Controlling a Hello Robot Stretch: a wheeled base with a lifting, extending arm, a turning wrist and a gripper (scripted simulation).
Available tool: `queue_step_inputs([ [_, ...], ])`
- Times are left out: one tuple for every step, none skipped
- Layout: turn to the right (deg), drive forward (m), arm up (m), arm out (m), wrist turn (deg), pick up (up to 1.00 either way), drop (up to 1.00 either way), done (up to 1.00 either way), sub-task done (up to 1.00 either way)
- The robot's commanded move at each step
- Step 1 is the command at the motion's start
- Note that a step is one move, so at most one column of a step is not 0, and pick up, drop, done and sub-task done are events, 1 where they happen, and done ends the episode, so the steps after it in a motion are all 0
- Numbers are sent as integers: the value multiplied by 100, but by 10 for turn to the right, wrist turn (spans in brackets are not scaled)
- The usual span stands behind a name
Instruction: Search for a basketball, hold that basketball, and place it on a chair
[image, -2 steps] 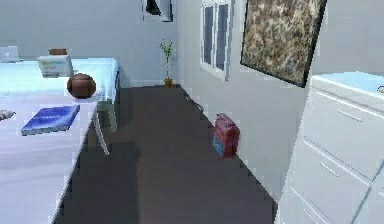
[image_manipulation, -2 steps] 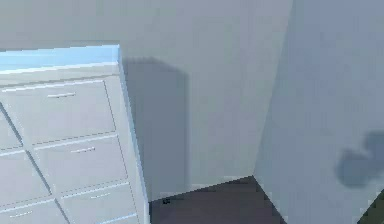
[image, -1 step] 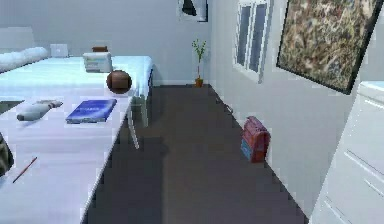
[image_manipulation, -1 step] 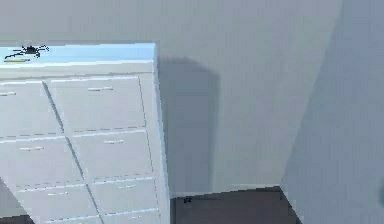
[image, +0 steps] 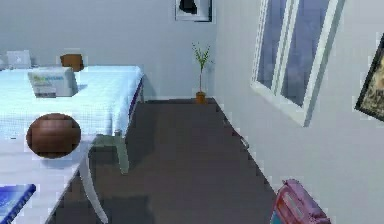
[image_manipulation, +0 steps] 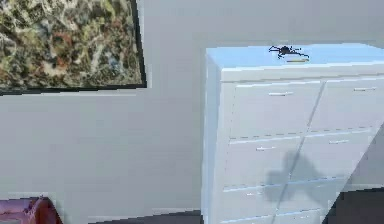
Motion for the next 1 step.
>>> queue_step_inputs([
  [-270, 0, 0, 0, 0, 0, 0, 0, 0],
])
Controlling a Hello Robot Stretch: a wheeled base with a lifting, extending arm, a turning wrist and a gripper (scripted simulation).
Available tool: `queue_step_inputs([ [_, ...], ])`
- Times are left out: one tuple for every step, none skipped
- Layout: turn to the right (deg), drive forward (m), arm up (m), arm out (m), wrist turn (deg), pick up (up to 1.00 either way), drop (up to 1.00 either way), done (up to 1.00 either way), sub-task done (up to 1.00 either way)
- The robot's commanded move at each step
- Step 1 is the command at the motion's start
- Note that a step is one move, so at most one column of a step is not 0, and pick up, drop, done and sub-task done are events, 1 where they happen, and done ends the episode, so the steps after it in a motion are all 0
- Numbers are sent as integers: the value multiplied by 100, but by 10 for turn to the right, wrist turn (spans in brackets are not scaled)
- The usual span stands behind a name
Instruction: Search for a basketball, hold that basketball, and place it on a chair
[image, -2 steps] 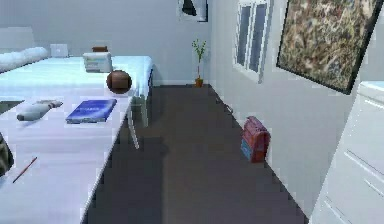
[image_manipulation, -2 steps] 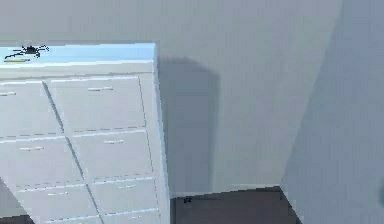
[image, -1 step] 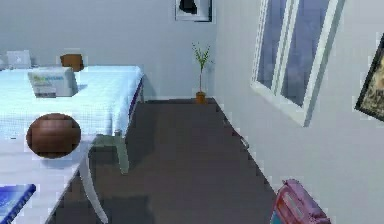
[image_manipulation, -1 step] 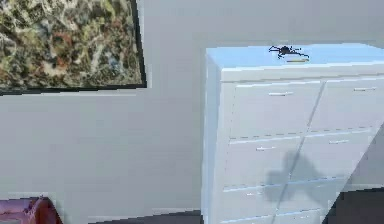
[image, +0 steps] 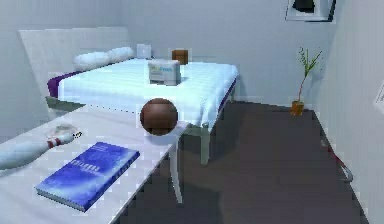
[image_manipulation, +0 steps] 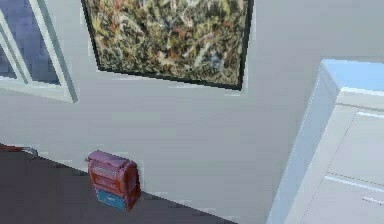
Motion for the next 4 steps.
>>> queue_step_inputs([
  [0, 5, 0, 0, 0, 0, 0, 0, 0],
  [-450, 0, 0, 0, 0, 0, 0, 0, 0],
  [-450, 0, 0, 0, 0, 0, 0, 0, 0],
  [-90, 0, 0, 0, 0, 0, 0, 0, 0],
])
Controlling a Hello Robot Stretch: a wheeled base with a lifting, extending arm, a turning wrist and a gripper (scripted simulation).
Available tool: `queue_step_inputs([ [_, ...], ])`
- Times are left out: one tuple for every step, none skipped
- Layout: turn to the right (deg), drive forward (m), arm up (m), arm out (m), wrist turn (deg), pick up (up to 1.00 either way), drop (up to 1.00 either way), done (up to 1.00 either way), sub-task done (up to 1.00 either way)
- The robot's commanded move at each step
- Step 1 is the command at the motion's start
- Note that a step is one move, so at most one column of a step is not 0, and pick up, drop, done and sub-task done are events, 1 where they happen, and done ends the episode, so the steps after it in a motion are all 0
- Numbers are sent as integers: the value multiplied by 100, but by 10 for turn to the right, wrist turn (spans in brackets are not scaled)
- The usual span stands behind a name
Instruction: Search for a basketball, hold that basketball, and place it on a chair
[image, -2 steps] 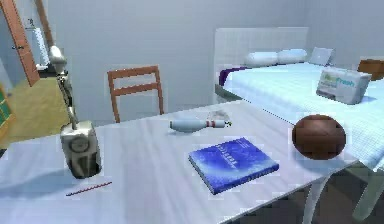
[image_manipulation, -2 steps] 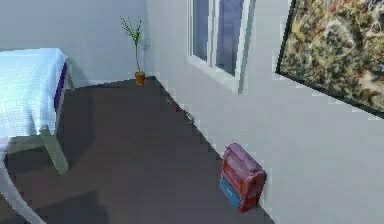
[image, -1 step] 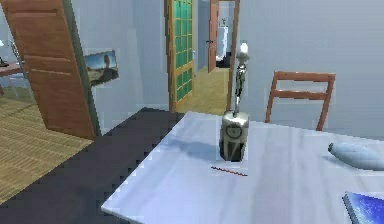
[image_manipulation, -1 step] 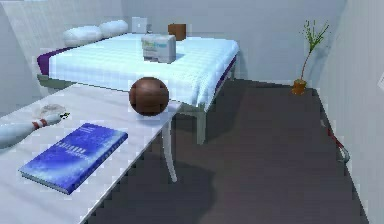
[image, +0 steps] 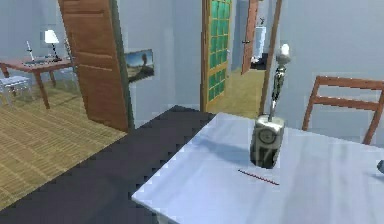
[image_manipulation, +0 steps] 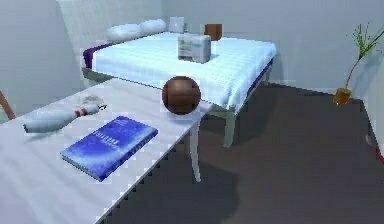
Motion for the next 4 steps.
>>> queue_step_inputs([
  [450, 0, 0, 0, 0, 0, 0, 0, 0],
  [450, 0, 0, 0, 0, 0, 0, 0, 0],
  [240, 0, 0, 0, 0, 0, 0, 0, 0],
  [0, 60, 0, 0, 0, 0, 0, 0, 0],
])
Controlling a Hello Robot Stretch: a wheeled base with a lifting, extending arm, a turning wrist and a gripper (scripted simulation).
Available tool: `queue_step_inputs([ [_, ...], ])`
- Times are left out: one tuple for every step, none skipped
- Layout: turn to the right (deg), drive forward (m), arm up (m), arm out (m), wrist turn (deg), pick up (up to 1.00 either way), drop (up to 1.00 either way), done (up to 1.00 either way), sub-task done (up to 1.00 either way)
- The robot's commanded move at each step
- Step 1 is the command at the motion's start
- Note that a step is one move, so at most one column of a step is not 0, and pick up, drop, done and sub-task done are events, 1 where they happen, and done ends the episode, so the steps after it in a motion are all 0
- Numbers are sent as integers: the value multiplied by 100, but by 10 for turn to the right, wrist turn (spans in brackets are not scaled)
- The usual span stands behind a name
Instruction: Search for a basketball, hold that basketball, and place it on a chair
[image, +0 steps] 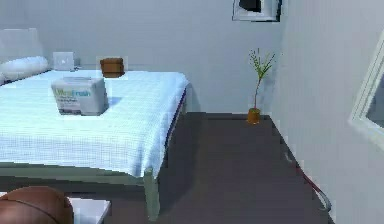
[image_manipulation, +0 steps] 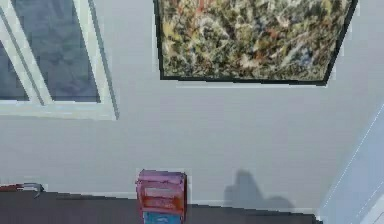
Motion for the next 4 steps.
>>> queue_step_inputs([
  [-450, 0, 0, 0, 0, 0, 0, 0, 0],
  [-450, 0, 0, 0, 0, 0, 0, 0, 0],
  [-420, 0, 0, 0, 0, 0, 0, 0, 0],
  [0, 0, 50, 0, 0, 0, 0, 0, 0],
])
